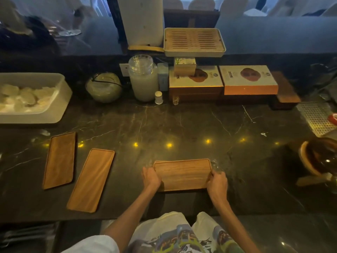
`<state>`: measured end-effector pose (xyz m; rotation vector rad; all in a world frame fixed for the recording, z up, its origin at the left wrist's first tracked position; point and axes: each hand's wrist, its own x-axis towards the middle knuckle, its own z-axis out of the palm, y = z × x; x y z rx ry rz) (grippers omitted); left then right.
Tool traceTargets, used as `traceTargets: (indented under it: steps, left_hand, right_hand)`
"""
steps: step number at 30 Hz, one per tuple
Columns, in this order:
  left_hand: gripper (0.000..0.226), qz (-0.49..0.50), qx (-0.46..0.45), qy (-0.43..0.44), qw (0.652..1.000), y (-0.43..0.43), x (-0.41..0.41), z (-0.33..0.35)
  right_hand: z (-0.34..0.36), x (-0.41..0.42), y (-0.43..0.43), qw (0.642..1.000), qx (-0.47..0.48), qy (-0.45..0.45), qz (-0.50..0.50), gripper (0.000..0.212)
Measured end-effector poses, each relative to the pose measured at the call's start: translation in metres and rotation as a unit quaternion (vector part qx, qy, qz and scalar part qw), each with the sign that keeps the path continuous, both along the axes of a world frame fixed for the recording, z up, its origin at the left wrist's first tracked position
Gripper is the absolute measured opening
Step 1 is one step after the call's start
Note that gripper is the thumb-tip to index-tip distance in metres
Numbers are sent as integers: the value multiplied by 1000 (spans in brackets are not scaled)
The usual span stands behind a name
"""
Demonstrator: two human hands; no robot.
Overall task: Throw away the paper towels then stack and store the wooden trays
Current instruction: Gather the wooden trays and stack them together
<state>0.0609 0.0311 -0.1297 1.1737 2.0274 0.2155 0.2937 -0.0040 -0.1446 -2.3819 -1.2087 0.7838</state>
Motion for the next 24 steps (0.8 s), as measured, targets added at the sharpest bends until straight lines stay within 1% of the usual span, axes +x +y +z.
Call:
traceTargets:
  steps: [2,6,10,12,16,21,24]
  left_hand:
    - [25,2,-2,7,1000,2,-1,-2]
    - [24,-2,7,8,1000,4,-2,-5]
    - [31,-9,21,3,1000,4,-4,-4]
    - [33,-10,35,-10,999,4,-4,-4]
    - [30,-4,57,-35,998,5,-7,-6]
    - [21,5,50,-81,995,4,-14,-9]
    - [21,1,52,-109,993,3,-20,-8]
  right_hand:
    - [0,-3,3,1000,-5,4,-17,20]
    - [0,-7,0,1000,-15,-22,14,17]
    - [1,-3,2,999,-25,-20,21,18]
    - [3,-2,3,999,-27,-22,29,19]
    - [5,-1,1,999,-21,-7,45,17]
    - [11,-1,2,998,-35,43,28,11]
    - [14,-2,6,997,-60,36,22,11]
